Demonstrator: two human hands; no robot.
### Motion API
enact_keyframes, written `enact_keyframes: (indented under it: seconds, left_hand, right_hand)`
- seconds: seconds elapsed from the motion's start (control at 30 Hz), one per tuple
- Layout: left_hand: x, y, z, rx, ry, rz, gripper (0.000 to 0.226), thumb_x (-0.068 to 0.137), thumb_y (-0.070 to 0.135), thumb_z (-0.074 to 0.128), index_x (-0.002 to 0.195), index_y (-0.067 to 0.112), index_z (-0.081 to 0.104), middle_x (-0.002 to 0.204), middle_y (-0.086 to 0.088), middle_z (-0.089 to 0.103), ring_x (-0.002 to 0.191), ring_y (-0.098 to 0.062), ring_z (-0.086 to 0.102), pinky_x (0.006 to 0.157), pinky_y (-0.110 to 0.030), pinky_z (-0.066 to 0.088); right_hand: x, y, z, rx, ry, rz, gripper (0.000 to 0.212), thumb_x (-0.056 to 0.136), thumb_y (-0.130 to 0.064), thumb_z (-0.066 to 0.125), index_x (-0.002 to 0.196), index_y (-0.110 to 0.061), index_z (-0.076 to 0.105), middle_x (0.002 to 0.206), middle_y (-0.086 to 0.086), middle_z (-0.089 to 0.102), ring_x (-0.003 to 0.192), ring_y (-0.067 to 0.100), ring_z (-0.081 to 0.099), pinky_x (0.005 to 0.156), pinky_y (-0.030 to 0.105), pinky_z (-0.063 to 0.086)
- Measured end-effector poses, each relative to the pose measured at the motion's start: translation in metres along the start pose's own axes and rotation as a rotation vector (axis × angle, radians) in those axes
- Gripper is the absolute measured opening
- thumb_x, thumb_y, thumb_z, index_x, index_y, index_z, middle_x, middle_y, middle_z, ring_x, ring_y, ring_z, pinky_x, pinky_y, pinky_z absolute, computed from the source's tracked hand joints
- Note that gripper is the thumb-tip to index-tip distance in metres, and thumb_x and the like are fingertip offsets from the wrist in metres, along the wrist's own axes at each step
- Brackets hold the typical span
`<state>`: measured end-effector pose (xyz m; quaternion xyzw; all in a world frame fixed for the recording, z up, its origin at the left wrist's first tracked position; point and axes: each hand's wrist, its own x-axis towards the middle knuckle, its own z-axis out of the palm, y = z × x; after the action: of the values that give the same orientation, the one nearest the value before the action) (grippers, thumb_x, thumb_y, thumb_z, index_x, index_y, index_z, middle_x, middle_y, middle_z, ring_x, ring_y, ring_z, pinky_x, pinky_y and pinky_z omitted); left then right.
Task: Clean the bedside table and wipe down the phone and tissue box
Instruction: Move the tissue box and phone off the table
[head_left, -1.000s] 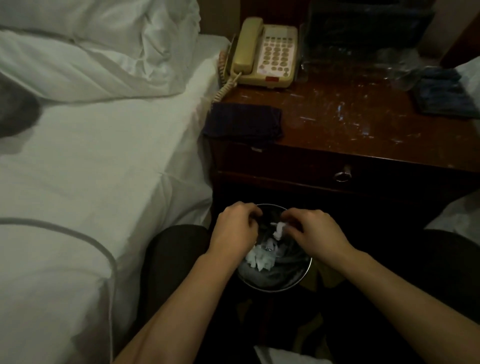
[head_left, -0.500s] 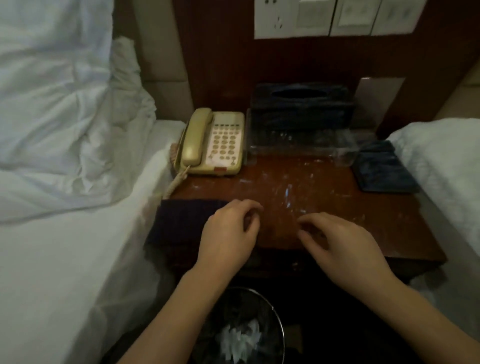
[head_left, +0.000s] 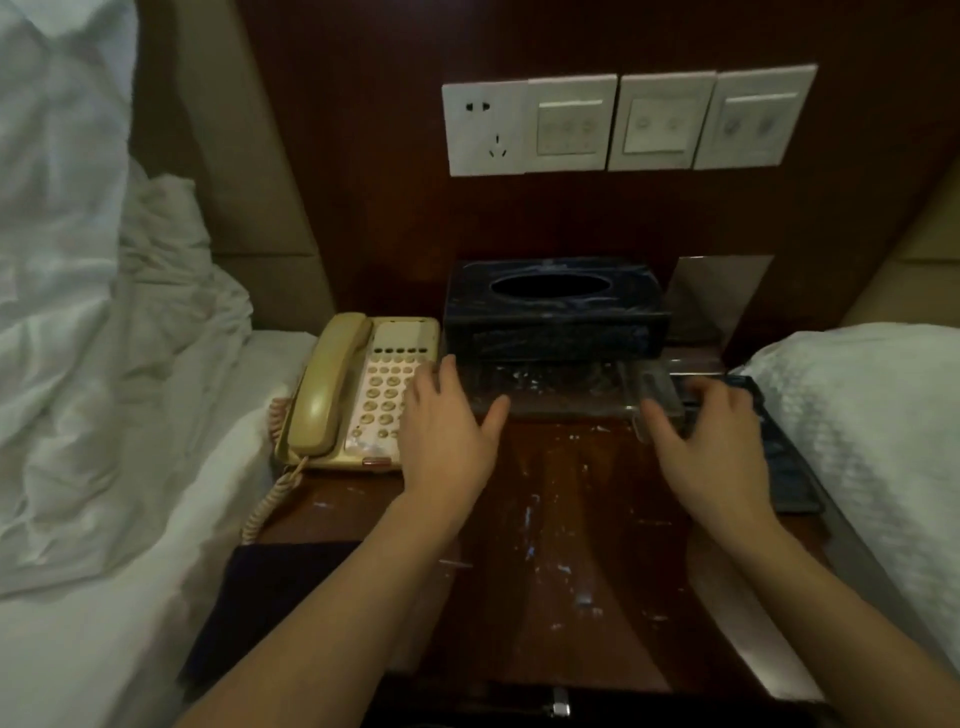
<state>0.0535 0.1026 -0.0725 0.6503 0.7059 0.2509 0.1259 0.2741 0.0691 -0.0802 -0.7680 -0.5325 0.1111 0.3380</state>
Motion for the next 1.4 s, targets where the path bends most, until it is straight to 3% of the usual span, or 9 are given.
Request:
enact_keyframes:
  seconds: [0.27, 0.43, 0.63, 0.73, 0.83, 0.93, 1.03, 1.13, 1.4]
  left_hand:
    - [0.020, 0.014, 0.004, -0.124, -0.057, -0.166, 0.083, 0.093, 0.055, 0.063, 0.153, 0.007, 0.033, 0.149, -0.017, 0.043, 0.139, -0.035, 0.039, 0.112, -0.044, 0.034]
    - [0.029, 0.020, 0.002, -0.139, -0.092, -0.222, 0.084, 0.086, 0.067, 0.062, 0.144, 0.009, 0.046, 0.139, -0.017, 0.054, 0.131, -0.036, 0.046, 0.108, -0.047, 0.041]
    - [0.014, 0.021, -0.001, -0.119, -0.112, -0.280, 0.085, 0.090, 0.060, 0.064, 0.150, 0.007, 0.036, 0.149, -0.024, 0.037, 0.138, -0.040, 0.034, 0.113, -0.046, 0.031]
    - [0.005, 0.014, -0.001, -0.123, -0.116, -0.300, 0.087, 0.090, 0.058, 0.064, 0.152, 0.005, 0.032, 0.152, -0.023, 0.033, 0.141, -0.039, 0.031, 0.114, -0.046, 0.031]
    - [-0.001, 0.007, 0.000, -0.101, -0.115, -0.288, 0.085, 0.092, 0.057, 0.063, 0.151, 0.003, 0.034, 0.154, -0.021, 0.035, 0.142, -0.037, 0.033, 0.114, -0.046, 0.034]
    - [-0.004, 0.006, -0.001, -0.063, -0.088, -0.253, 0.080, 0.093, 0.057, 0.061, 0.148, 0.004, 0.038, 0.150, -0.019, 0.038, 0.139, -0.035, 0.035, 0.110, -0.045, 0.037]
    - [-0.008, 0.007, 0.001, -0.047, -0.081, -0.242, 0.081, 0.094, 0.060, 0.058, 0.148, 0.004, 0.037, 0.150, -0.019, 0.037, 0.139, -0.035, 0.035, 0.109, -0.045, 0.038]
    - [-0.009, 0.008, 0.003, -0.059, -0.077, -0.242, 0.083, 0.094, 0.060, 0.059, 0.149, 0.004, 0.035, 0.151, -0.020, 0.035, 0.140, -0.036, 0.034, 0.110, -0.047, 0.037]
    - [-0.016, 0.010, 0.003, -0.109, -0.075, -0.270, 0.076, 0.095, 0.050, 0.063, 0.151, 0.006, 0.034, 0.150, -0.017, 0.036, 0.139, -0.034, 0.035, 0.108, -0.046, 0.040]
  right_hand:
    - [0.053, -0.007, 0.004, 0.161, -0.371, 0.243, 0.067, 0.085, -0.065, 0.060, 0.123, -0.010, 0.059, 0.109, 0.008, 0.064, 0.099, 0.026, 0.061, 0.085, 0.037, 0.049]
    - [0.052, -0.013, -0.003, 0.303, -0.410, 0.304, 0.055, 0.088, -0.053, 0.065, 0.115, -0.005, 0.064, 0.103, 0.020, 0.070, 0.092, 0.035, 0.067, 0.094, 0.053, 0.052]
    - [0.038, -0.004, -0.007, 0.260, -0.406, 0.328, 0.091, 0.054, -0.084, 0.059, 0.115, -0.016, 0.061, 0.101, 0.006, 0.068, 0.090, 0.026, 0.067, 0.087, 0.046, 0.055]
    - [0.032, -0.001, -0.009, 0.296, -0.388, 0.339, 0.062, 0.077, -0.065, 0.068, 0.112, -0.016, 0.055, 0.102, 0.006, 0.064, 0.094, 0.026, 0.064, 0.084, 0.042, 0.054]
    - [0.003, -0.007, -0.016, 0.477, -0.161, 0.365, 0.047, 0.078, -0.055, 0.070, 0.105, -0.021, 0.055, 0.102, 0.008, 0.063, 0.089, 0.021, 0.064, 0.075, 0.038, 0.053]
    - [-0.035, -0.026, -0.009, 0.723, -0.337, 0.470, 0.018, 0.095, -0.036, 0.063, 0.087, -0.021, 0.057, 0.084, -0.001, 0.061, 0.080, 0.010, 0.060, 0.077, 0.026, 0.048]
    - [-0.037, -0.041, 0.010, 0.906, -0.394, 0.588, 0.020, 0.093, -0.037, 0.066, 0.104, -0.021, 0.060, 0.108, 0.001, 0.062, 0.105, 0.018, 0.060, 0.105, 0.038, 0.044]
    - [-0.017, -0.051, 0.028, 1.182, -0.280, 0.738, 0.053, 0.092, -0.024, 0.069, 0.138, -0.007, 0.048, 0.130, 0.011, 0.060, 0.123, 0.025, 0.057, 0.111, 0.039, 0.042]
    - [-0.001, -0.054, 0.059, 1.320, -0.211, 0.802, 0.046, 0.090, -0.013, 0.070, 0.131, -0.002, 0.054, 0.122, 0.016, 0.065, 0.115, 0.026, 0.063, 0.107, 0.039, 0.047]
